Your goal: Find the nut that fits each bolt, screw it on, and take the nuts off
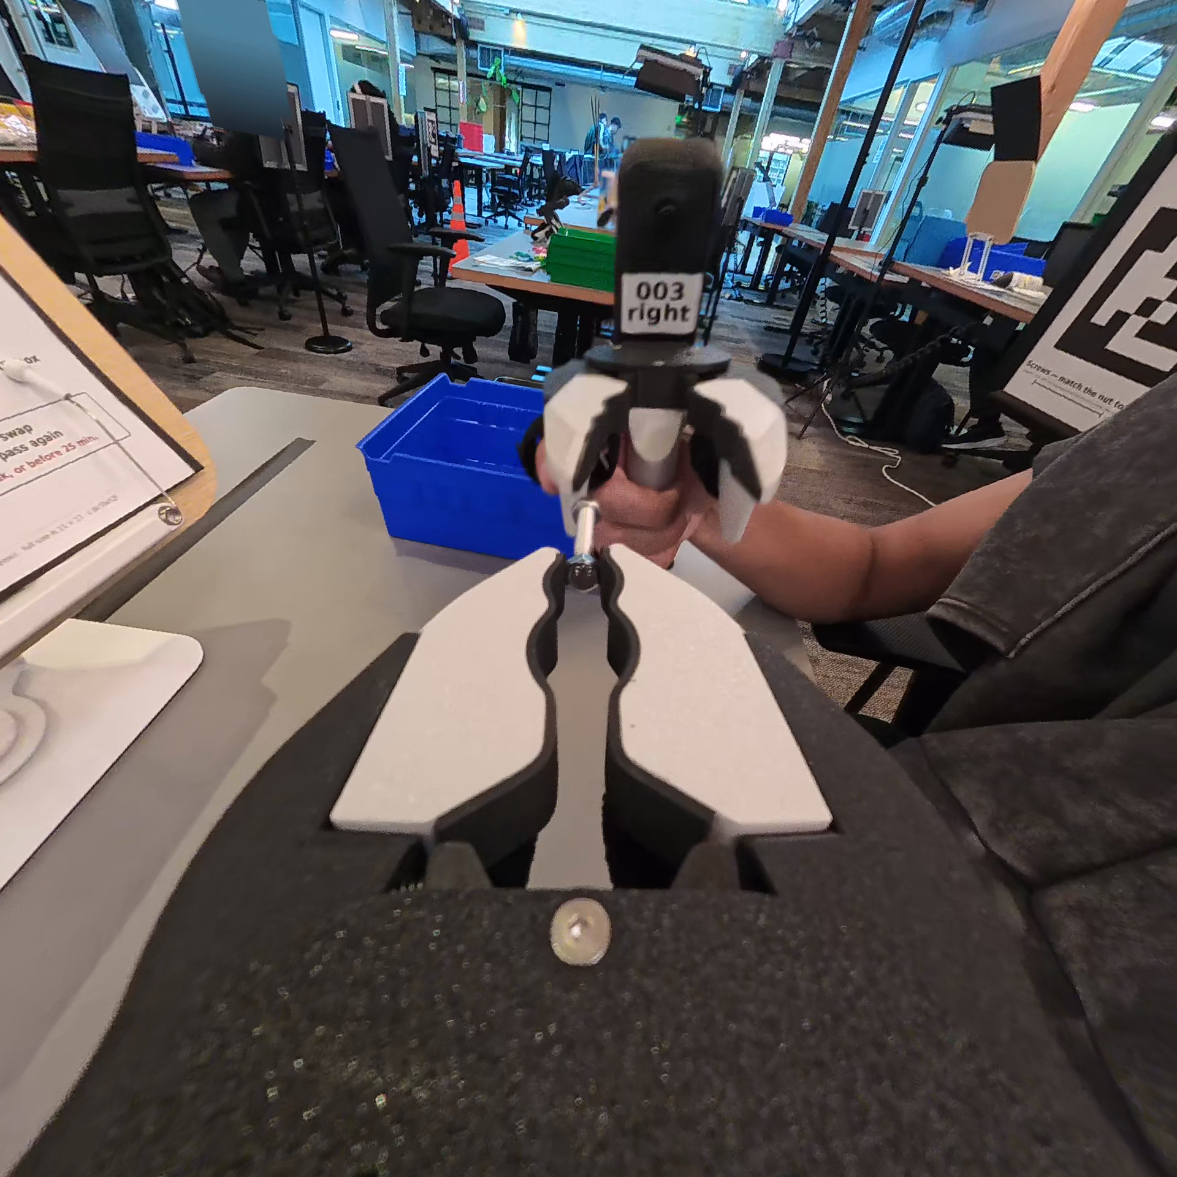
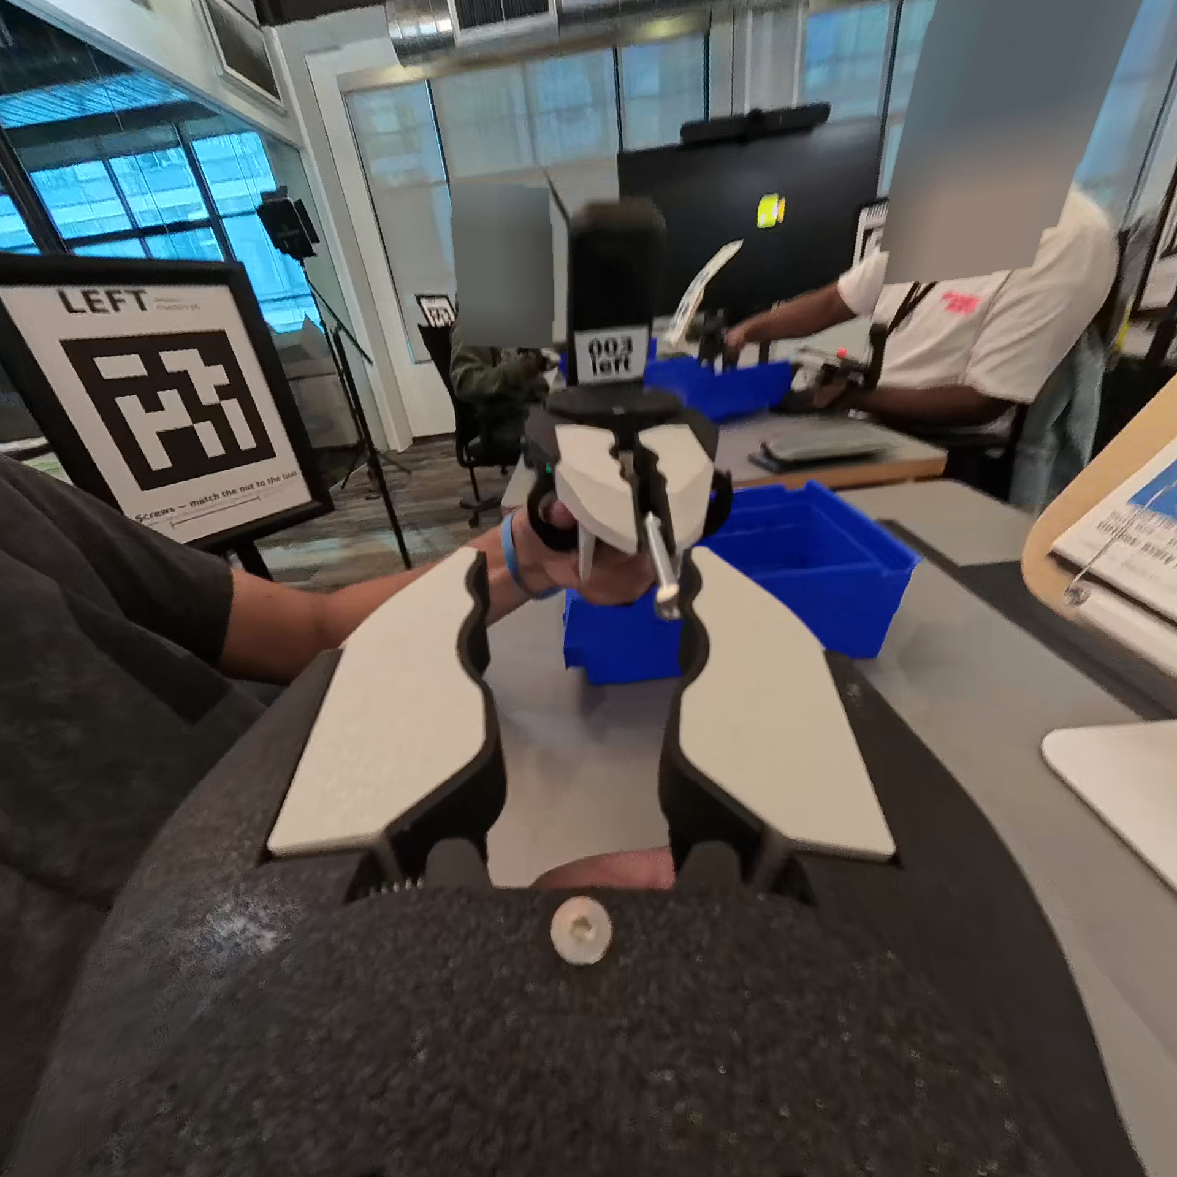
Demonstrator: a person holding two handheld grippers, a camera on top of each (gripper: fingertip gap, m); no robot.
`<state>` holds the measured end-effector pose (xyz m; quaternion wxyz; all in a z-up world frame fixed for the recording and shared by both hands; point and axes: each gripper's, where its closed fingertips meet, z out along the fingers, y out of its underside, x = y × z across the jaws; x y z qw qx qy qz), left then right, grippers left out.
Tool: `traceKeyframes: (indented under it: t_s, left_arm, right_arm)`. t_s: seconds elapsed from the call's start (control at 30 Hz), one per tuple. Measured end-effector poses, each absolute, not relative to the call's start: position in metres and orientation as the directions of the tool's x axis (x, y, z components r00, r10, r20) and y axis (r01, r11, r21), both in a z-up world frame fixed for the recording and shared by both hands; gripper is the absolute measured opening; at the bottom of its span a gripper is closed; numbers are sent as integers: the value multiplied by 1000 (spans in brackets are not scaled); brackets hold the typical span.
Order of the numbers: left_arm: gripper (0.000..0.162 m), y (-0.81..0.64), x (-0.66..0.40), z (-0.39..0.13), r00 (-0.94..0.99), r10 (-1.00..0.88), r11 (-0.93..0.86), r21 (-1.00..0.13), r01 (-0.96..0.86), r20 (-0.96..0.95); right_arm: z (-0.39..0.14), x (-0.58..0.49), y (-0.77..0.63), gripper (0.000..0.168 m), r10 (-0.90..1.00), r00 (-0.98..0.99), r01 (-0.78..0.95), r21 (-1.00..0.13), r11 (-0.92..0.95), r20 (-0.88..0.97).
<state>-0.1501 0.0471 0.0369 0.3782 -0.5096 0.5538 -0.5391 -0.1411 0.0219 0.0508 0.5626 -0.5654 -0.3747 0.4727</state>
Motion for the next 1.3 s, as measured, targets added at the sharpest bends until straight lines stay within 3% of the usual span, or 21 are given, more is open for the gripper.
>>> traceKeyframes:
  t_s: [0.1, 0.27, 0.37, 0.5, 0.57, 0.67, 0.8, 0.87, 1.0, 1.1, 1.23, 1.3]
  left_arm:
    - [10, 48, -151, 37, -193, -972, -103, -982, -155, 133]
    - [10, 44, -153, 44, -205, -971, -95, -986, -135, 122]
    - [10, 42, -152, 44, -210, -971, -89, -986, -139, 117]
    - [10, 40, -150, 40, -219, -968, -88, -985, -151, 120]
    - [10, 39, -150, 41, -223, -967, -88, -985, -149, 120]
    - [10, 40, -149, 39, -220, -964, -110, -980, -168, 146]
    - [10, 39, -149, 40, -247, -936, -205, -960, -188, 249]
    - [10, 39, -149, 38, -255, -914, -264, -941, -213, 315]
    - [10, 43, -146, 33, -236, -873, -368, -893, -257, 428]
    - [10, 45, -145, 29, -227, -819, -456, -838, -298, 527]
    - [9, 43, -143, 23, -239, -727, -557, -756, -343, 643]
    - [10, 43, -142, 22, -248, -725, -556, -759, -339, 642]
  right_arm:
    - [63, -130, 22, 51, 954, 277, -176, -982, -65, -112]
    - [32, -131, 39, 45, 929, 293, -85, -974, -210, -226]
    - [36, -134, 37, 39, 928, 259, -122, -962, -243, -267]
    - [39, -135, 35, 14, 926, 205, -152, -945, -289, -317]
    - [35, -136, 34, 10, 929, 206, -124, -950, -286, -307]
    - [32, -135, 35, 10, 942, 267, -74, -979, -190, -203]
    - [32, -134, 35, 10, 876, 431, 125, -976, 177, 214]
    - [30, -133, 36, 10, 736, 475, 292, -875, 386, 483]
    - [26, -129, 41, 10, 304, 392, 623, -494, 607, 868]
    - [22, -128, 41, 10, 32, 244, 753, -211, 623, 969]
    - [18, -128, 36, 10, -304, 1, 814, 176, 554, 953]
    - [15, -128, 36, 10, -341, -10, 810, 207, 549, 940]
